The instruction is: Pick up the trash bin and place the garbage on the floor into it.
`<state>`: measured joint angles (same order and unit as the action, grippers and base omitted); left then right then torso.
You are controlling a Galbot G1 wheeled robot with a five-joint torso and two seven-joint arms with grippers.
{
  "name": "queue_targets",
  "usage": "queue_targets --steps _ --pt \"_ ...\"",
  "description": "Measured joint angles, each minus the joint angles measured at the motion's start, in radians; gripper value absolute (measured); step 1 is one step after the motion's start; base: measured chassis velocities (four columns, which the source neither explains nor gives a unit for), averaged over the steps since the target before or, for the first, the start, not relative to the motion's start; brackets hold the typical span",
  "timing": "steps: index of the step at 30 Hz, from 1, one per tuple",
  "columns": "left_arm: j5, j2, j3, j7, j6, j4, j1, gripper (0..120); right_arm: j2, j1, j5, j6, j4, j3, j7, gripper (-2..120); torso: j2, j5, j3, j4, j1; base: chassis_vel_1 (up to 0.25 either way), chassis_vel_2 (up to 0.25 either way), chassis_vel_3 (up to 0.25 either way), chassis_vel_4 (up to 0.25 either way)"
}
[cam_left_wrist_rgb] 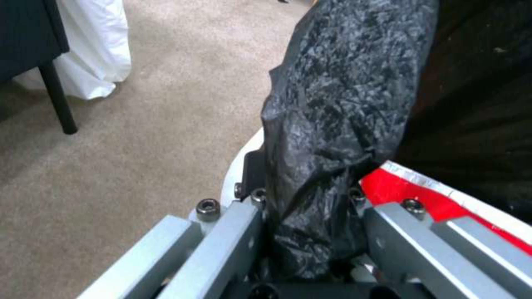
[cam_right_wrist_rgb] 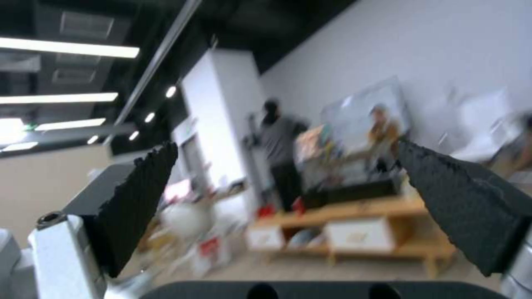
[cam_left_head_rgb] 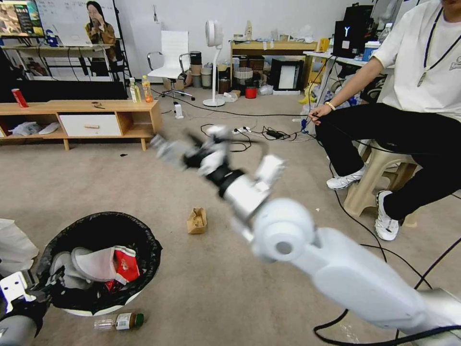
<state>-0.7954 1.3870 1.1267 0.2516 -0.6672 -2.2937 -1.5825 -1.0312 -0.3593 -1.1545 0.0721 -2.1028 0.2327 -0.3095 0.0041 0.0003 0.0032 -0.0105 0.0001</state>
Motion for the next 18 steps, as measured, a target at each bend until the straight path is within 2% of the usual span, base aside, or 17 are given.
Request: queue_targets --steps 1,3,5,6,8,9,12,13,14,15,17,18 --pt "0.0 0.0 0.004 -0.001 -0.001 -0.002 -0.001 5 0.027 -0.055 0.041 0.029 -0.012 -0.067 0.026 100 0.0 0.0 0.0 -0.0006 0.0 0.0 0.0 0.0 0.0" --pt "0.0 0.0 0.007 -0.001 -0.001 -0.002 -0.002 5 0.041 -0.088 0.061 0.041 -0.02 -0.11 0.041 100 0.0 0.0 0.0 -0.0005 0.0 0.0 0.0 0.0 0.0" --pt "0.0 0.0 0.012 -0.001 -0.002 -0.003 -0.003 5 0.077 -0.194 0.119 0.082 -0.048 -0.258 0.092 100 0.0 0.0002 0.0 -0.0005 0.0 0.0 0.0 0.0 0.0" --pt "0.0 0.0 0.012 -0.001 -0.002 -0.003 -0.003 5 0.077 -0.194 0.119 0.082 -0.048 -0.258 0.092 100 0.0 0.0002 0.0 -0.0005 0.0 0.0 0.0 0.0 0.0" --pt "0.0 0.0 0.013 -0.001 -0.003 -0.004 -0.005 5 0.1 -0.297 0.169 0.117 -0.076 -0.392 0.146 100 0.0 0.0 0.0 -0.0003 0.0 0.0 0.0 0.0 0.0" --pt "0.001 0.004 0.016 -0.001 -0.003 -0.007 -0.01 5 0.11 -0.365 0.209 0.147 -0.091 -0.462 0.172 100 0.0 0.0001 0.0 -0.0014 0.0 0.0 0.0 0.0 0.0" --pt "0.003 0.012 0.022 -0.002 -0.003 -0.012 -0.018 5 0.112 -0.407 0.24 0.168 -0.095 -0.496 0.185 100 0.0 0.0002 0.0 -0.0012 0.0 0.0 0.0 0.0 0.0" --pt "0.005 0.025 0.034 -0.003 -0.003 -0.022 -0.029 5 0.105 -0.455 0.292 0.188 -0.098 -0.529 0.185 100 0.0 0.0 0.0 0.0003 0.0 0.0 0.0 0.0 0.0" --pt "0.006 0.028 0.036 -0.003 -0.003 -0.026 -0.031 5 0.102 -0.476 0.315 0.19 -0.102 -0.544 0.182 100 0.0 0.0 0.0 0.0006 0.0 0.0 0.0 0.0 0.0" --pt "0.006 0.028 0.036 -0.003 -0.003 -0.026 -0.031 5 0.102 -0.476 0.315 0.19 -0.102 -0.544 0.182 100 0.0 0.0 0.0 0.0006 0.0 0.0 0.0 0.0 0.0" --pt "0.012 0.036 0.038 -0.002 -0.003 -0.034 -0.034 5 0.09 -0.584 0.428 0.167 -0.145 -0.62 0.129 100 0.0 -0.0003 0.0 0.0002 0.0 0.0 0.0 0.0 0.0" --pt "0.012 0.036 0.038 -0.002 -0.003 -0.034 -0.034 5 0.09 -0.584 0.428 0.167 -0.145 -0.62 0.129 100 0.0 -0.0003 0.0 0.0002 0.0 0.0 0.0 0.0 0.0"
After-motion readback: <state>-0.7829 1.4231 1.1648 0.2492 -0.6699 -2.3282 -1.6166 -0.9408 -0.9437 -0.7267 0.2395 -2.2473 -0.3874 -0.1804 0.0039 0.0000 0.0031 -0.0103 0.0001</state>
